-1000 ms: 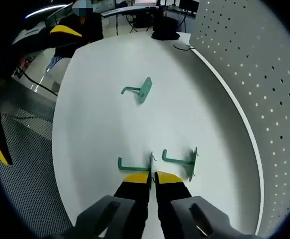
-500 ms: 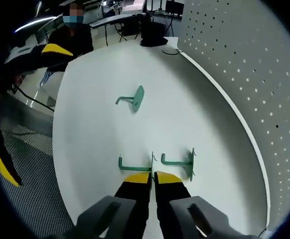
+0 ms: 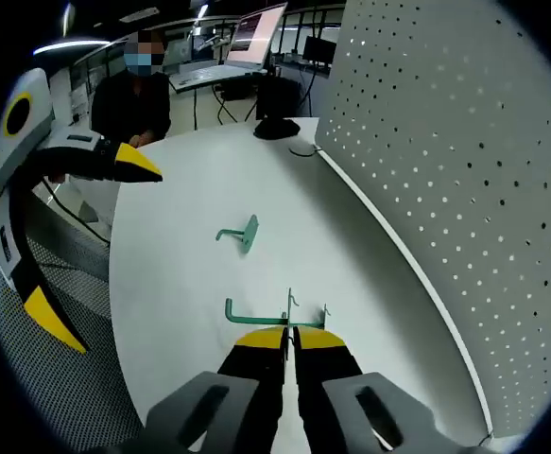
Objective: Insert the hook assembly into the mounting plate slot until the hook locks in place.
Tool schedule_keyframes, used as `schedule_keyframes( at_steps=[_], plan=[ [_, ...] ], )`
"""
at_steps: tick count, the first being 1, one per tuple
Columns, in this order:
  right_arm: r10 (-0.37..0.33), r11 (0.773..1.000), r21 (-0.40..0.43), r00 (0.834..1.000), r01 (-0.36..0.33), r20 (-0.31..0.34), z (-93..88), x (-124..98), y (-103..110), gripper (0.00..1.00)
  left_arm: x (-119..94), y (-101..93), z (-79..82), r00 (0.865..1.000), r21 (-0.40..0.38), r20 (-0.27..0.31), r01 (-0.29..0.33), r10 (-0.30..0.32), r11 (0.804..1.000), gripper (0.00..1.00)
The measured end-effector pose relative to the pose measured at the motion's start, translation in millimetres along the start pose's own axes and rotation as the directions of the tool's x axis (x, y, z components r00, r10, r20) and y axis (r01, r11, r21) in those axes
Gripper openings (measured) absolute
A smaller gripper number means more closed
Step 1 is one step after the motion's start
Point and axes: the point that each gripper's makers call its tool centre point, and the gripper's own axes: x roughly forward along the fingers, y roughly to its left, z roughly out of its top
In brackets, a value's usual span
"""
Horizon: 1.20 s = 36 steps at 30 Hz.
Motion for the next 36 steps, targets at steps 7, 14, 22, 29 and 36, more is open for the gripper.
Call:
schedule_keyframes(
  at_steps=[7, 14, 22, 29, 36],
  plan=[
    [-0.089, 0.994, 0.071, 0.988, 0.081, 0.124, 18.3, -25.9, -6.0, 0.01, -1.7, -1.7, 3.1, 1.000, 0.045, 0.014, 0.000, 0.000, 0.999, 0.91],
    [-0.170, 0.980, 0.135, 0.964, 0.144, 0.206, 30.3, -48.3, -7.7, 0.01, -3.7, 0.1, 4.6, 0.999, -0.059, 0.027, 0.030, -0.029, 0.998, 0.88],
    [-0.243, 0.962, 0.190, 0.934, 0.197, 0.261, 38.8, -66.7, -4.1, 0.01, -10.7, 5.2, 11.2, 0.998, -0.127, 0.047, 0.043, -0.037, 0.991, 0.83],
    [-0.284, 0.945, 0.244, 0.915, 0.217, 0.288, 37.7, -75.8, 6.5, 0.01, -19.3, 16.6, 31.7, 0.990, -0.309, 0.118, 0.106, -0.073, 0.945, 0.75],
    [-0.307, 0.931, 0.303, 0.884, 0.203, 0.352, 50.4, -89.2, 14.8, 0.01, -28.2, 13.1, 72.0, 0.965, -0.376, 0.220, 0.220, -0.144, 0.900, 0.68]
  ],
)
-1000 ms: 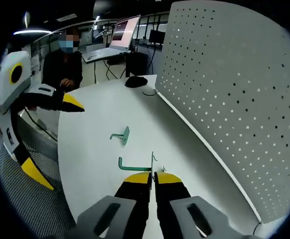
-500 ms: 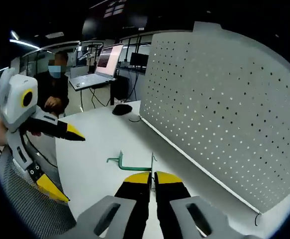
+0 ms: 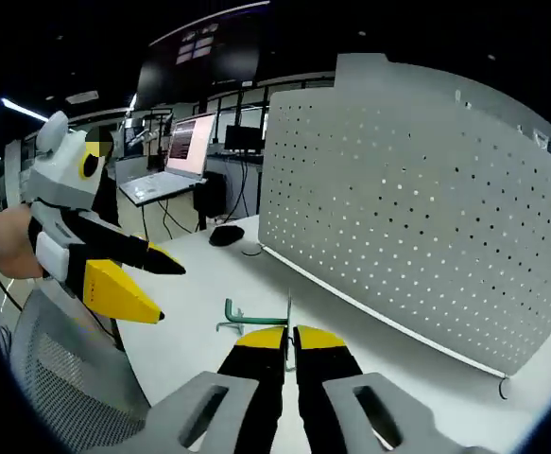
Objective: Insert the hook assembly into the mounting plate slot until the hook locks in place.
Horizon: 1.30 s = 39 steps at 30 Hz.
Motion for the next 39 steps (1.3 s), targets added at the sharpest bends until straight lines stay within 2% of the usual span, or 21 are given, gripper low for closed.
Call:
schedule_keyframes(
  at_steps=[2, 4, 6, 8, 9, 12, 20, 23, 28, 33, 36, 39],
  plan=[
    [0.000, 1.000, 0.019, 1.000, 0.000, 0.014, 3.9, -1.6, 0.9, 0.01, 1.8, -7.7, 6.6, 0.999, -0.057, 0.023, 0.042, -0.041, 0.998, 0.64],
    [-0.002, 0.999, 0.047, 0.999, 0.000, 0.037, 8.6, -3.1, 1.7, 0.01, 2.5, -9.1, 11.7, 0.998, -0.094, 0.052, 0.050, -0.046, 0.994, 0.61],
    [0.002, 0.999, 0.053, 0.998, -0.005, 0.062, 13.0, -4.7, 3.7, 0.01, 3.8, -16.7, 12.6, 0.995, -0.131, 0.052, 0.089, -0.083, 0.987, 0.57],
    [0.004, 0.998, 0.061, 0.996, -0.009, 0.084, 17.4, -7.8, 6.2, 0.01, 6.9, -26.3, 14.8, 0.989, -0.185, 0.064, 0.142, -0.132, 0.972, 0.55],
    [0.012, 0.997, 0.069, 0.994, -0.020, 0.104, 21.0, -8.7, 8.2, 0.01, 9.0, -33.0, 16.2, 0.984, -0.230, 0.070, 0.178, -0.166, 0.957, 0.55],
    [0.020, 0.995, 0.089, 0.992, -0.032, 0.128, 26.8, -12.2, 11.0, 0.01, 10.2, -41.6, 25.6, 0.973, -0.269, 0.123, 0.222, -0.195, 0.937, 0.50],
    [0.023, 0.987, 0.152, 0.984, -0.050, 0.177, 39.4, -16.2, 14.3, 0.01, 9.8, -55.4, 38.9, 0.957, -0.261, 0.153, 0.281, -0.248, 0.923, 0.33],
    [0.031, 0.983, 0.173, 0.982, -0.064, 0.189, 43.3, -16.5, 17.6, 0.01, 10.5, -55.9, 39.3, 0.963, -0.251, 0.132, 0.262, -0.235, 0.932, 0.32],
    [0.029, 0.978, 0.194, 0.978, -0.070, 0.207, 48.6, -17.0, 20.2, 0.01, 9.2, -58.5, 41.1, 0.963, -0.235, 0.124, 0.263, -0.240, 0.936, 0.26],
    [0.028, 0.973, 0.220, 0.976, -0.077, 0.216, 51.4, -17.7, 21.4, 0.01, 10.3, -57.3, 40.9, 0.963, -0.256, 0.126, 0.265, -0.239, 0.930, 0.28],
    [0.028, 0.970, 0.231, 0.974, -0.081, 0.223, 53.5, -19.1, 20.4, 0.01, 9.0, -60.7, 42.9, 0.958, -0.254, 0.132, 0.280, -0.254, 0.926, 0.22],
    [0.030, 0.968, 0.237, 0.973, -0.086, 0.229, 55.0, -19.4, 20.6, 0.01, 9.5, -62.0, 45.9, 0.956, -0.249, 0.141, 0.286, -0.257, 0.925, 0.21]
  ],
)
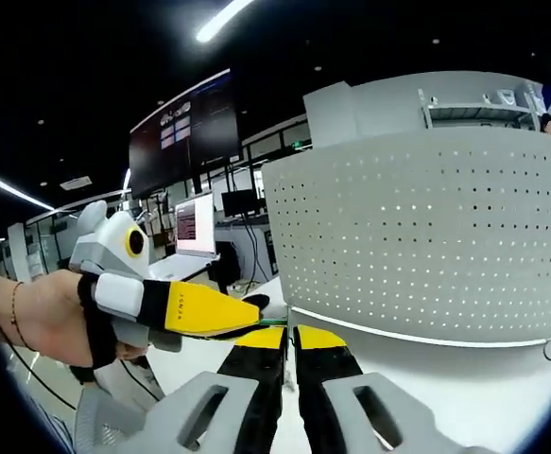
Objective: Insert the hook assembly into the mounting plate slot until the hook locks in place.
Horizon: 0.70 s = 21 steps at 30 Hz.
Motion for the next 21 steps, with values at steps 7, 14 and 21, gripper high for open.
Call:
schedule_keyframes(
  at_steps=[7, 14, 21],
  plan=[
    [0.019, 1.000, 0.024, 1.000, -0.020, 0.017, 8.1, 1.6, 4.3, 0.01, -0.7, -2.7, 5.7, 1.000, -0.004, 0.018, 0.016, -0.016, 1.000, 0.13],
    [0.034, 0.999, 0.012, 0.999, -0.034, 0.021, 11.7, 3.4, 9.0, 0.01, -2.2, -3.6, 11.9, 1.000, 0.009, 0.020, 0.023, -0.023, 1.000, 0.05],
    [0.026, 1.000, -0.013, 1.000, -0.025, 0.010, 9.9, 2.4, 9.1, 0.01, -1.5, -0.6, 10.0, 1.000, -0.008, 0.010, 0.016, -0.016, 1.000, 0.03]
  ],
)
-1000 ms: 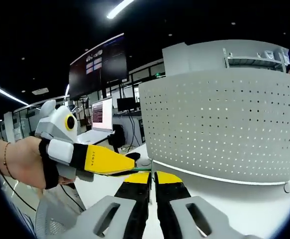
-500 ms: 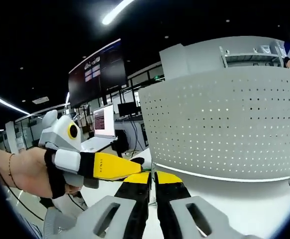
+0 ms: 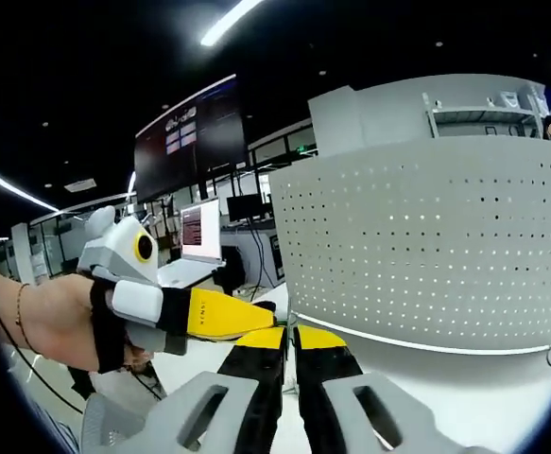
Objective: Insert the hook assembly into the mounting plate slot until the hook locks in place.
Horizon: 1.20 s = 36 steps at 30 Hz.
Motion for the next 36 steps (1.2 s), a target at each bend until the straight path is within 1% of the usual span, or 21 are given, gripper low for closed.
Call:
schedule_keyframes(
  at_steps=[5, 9, 11, 15, 16, 17, 18, 19, 21, 26, 27, 30, 32, 34, 36],
  plan=[
    [0.005, 1.000, -0.023, 1.000, -0.006, -0.015, -3.1, 0.8, 0.5, 0.01, -0.2, 2.1, -2.2, 1.000, 0.022, -0.016, -0.010, 0.010, 1.000, 0.02],
    [0.012, 1.000, -0.019, 1.000, -0.012, -0.021, -5.0, 0.7, 0.3, 0.02, -0.2, 3.5, -3.5, 1.000, 0.037, -0.019, -0.020, 0.020, 0.999, 0.02],
    [0.014, 1.000, -0.028, 0.999, -0.015, -0.039, -8.3, 1.9, 0.7, 0.02, 0.0, 6.0, -5.8, 0.999, 0.056, -0.031, -0.034, 0.036, 0.998, 0.01],
    [0.023, 1.000, -0.015, 0.998, -0.023, -0.057, -11.5, 3.0, 0.2, 0.02, 0.0, 6.4, -7.5, 0.998, 0.086, -0.028, -0.050, 0.052, 0.995, 0.01],
    [0.030, 0.999, -0.010, 0.998, -0.030, -0.050, -10.7, 2.7, 0.0, 0.03, -0.3, 6.1, -6.8, 0.998, 0.090, -0.023, -0.051, 0.053, 0.995, 0.01],
    [0.036, 0.999, 0.006, 0.999, -0.035, -0.040, -9.7, 2.9, 0.2, 0.03, -0.4, 6.0, -5.8, 0.998, 0.101, -0.015, -0.054, 0.056, 0.993, 0.01],
    [0.038, 0.999, 0.009, 0.998, -0.037, -0.045, -10.7, 3.0, -0.5, 0.04, -0.5, 6.2, -5.6, 0.998, 0.124, -0.013, -0.058, 0.060, 0.991, 0.01],
    [0.038, 0.999, 0.009, 0.998, -0.038, -0.059, -13.5, 3.2, -0.3, 0.05, -0.1, 6.5, -7.0, 0.998, 0.132, -0.023, -0.059, 0.063, 0.989, 0.01],
    [0.057, 0.998, 0.010, 0.996, -0.057, -0.074, -17.1, 3.4, 3.0, 0.07, 1.0, 6.2, -8.5, 0.997, 0.144, -0.033, -0.059, 0.065, 0.988, 0.01],
    [0.079, 0.997, -0.007, 0.993, -0.080, -0.087, -19.4, 0.7, 8.1, 0.14, 2.7, 6.9, -8.8, 0.997, 0.163, -0.033, -0.070, 0.076, 0.984, 0.01],
    [0.087, 0.996, -0.012, 0.991, -0.089, -0.101, -21.8, -0.7, 9.2, 0.15, 3.0, 7.4, -8.9, 0.996, 0.164, -0.033, -0.073, 0.079, 0.984, 0.01],
    [0.096, 0.994, -0.039, 0.989, -0.101, -0.115, -25.3, -4.3, 9.9, 0.16, 3.3, 10.7, -9.5, 0.995, 0.190, -0.039, -0.088, 0.097, 0.978, 0.01],
    [0.100, 0.993, -0.046, 0.987, -0.107, -0.124, -28.5, -8.6, 9.4, 0.17, 3.2, 11.5, -7.8, 0.993, 0.222, -0.029, -0.102, 0.111, 0.970, 0.01],
    [0.094, 0.993, -0.060, 0.986, -0.103, -0.139, -32.0, -12.8, 7.8, 0.20, 3.3, 13.2, -7.6, 0.992, 0.241, -0.029, -0.116, 0.126, 0.964, 0.01],
    [0.085, 0.993, -0.069, 0.986, -0.096, -0.141, -33.3, -17.5, 5.7, 0.24, 3.3, 16.8, -7.6, 0.988, 0.279, -0.033, -0.135, 0.150, 0.951, 0.01]
  ],
)
